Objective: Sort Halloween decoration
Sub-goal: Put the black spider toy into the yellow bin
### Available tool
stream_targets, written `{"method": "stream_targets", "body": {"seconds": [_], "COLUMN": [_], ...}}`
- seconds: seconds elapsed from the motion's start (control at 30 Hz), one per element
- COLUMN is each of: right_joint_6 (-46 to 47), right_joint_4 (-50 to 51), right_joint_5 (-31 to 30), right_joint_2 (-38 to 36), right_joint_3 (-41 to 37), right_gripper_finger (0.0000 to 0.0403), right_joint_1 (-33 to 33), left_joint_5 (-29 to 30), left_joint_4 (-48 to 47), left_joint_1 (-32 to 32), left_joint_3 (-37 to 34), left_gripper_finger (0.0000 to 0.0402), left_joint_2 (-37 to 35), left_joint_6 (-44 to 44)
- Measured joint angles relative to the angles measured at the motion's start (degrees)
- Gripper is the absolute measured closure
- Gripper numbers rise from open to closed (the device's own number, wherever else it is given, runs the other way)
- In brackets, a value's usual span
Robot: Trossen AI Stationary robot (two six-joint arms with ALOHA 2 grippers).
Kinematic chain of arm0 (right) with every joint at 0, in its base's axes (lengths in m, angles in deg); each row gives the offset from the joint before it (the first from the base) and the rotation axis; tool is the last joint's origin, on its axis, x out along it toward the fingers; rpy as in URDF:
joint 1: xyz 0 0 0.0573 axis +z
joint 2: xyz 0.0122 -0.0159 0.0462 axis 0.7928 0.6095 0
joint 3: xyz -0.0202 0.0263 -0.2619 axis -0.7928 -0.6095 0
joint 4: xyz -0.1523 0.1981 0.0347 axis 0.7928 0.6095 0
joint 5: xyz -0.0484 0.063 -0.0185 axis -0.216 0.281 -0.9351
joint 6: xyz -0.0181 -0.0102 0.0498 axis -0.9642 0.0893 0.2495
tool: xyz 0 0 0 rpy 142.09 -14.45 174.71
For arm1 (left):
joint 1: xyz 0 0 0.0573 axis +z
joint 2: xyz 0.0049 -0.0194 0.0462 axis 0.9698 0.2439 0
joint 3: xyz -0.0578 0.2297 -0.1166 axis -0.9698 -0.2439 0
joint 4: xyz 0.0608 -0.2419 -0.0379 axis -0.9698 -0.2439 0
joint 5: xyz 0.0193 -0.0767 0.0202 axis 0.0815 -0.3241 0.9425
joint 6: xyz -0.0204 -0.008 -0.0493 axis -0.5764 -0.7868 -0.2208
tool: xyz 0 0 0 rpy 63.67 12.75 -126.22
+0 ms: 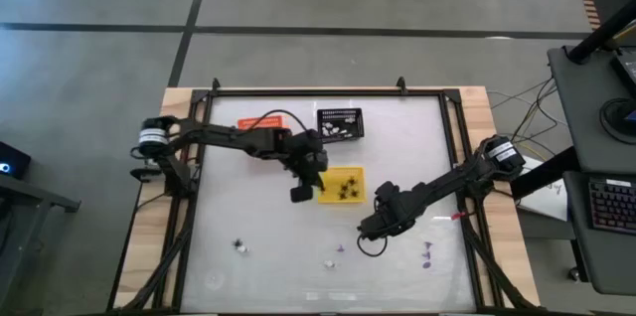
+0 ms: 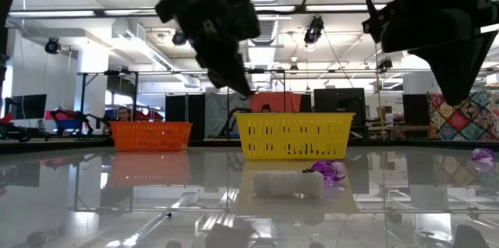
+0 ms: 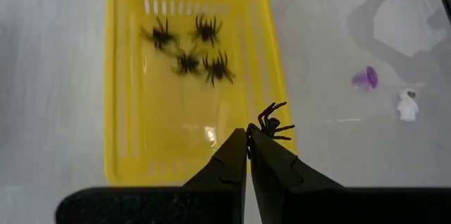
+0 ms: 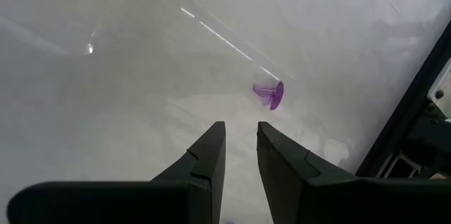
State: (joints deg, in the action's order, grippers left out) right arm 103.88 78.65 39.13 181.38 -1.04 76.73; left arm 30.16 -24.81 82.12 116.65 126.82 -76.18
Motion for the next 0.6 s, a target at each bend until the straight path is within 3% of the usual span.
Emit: {"method": "stream_targets", "body": {"seconds": [0.23,0.6], "right_joint_6": [3.8,9.9], "right_joint_4": [1.5,3.0], "right_joint_5": [-0.4,-1.6], "right_joint_2": [-0.2,-0.9], "right_joint_3": [0.0,0.0], "right_gripper_finger": [0.0330,0.0330], "right_joint_1": [2.5,4.3], "left_joint_5": [0.0,-0.5], "left_joint_4": [-3.0,-4.0], "left_joint_1": [0.6,2.5], "left_joint_3": [6.4,7.2], "left_gripper_finger": [0.0401,0.0392], "left_joint_2": [5.5,5.9], "left_joint_6": [3.0,3.1]}}
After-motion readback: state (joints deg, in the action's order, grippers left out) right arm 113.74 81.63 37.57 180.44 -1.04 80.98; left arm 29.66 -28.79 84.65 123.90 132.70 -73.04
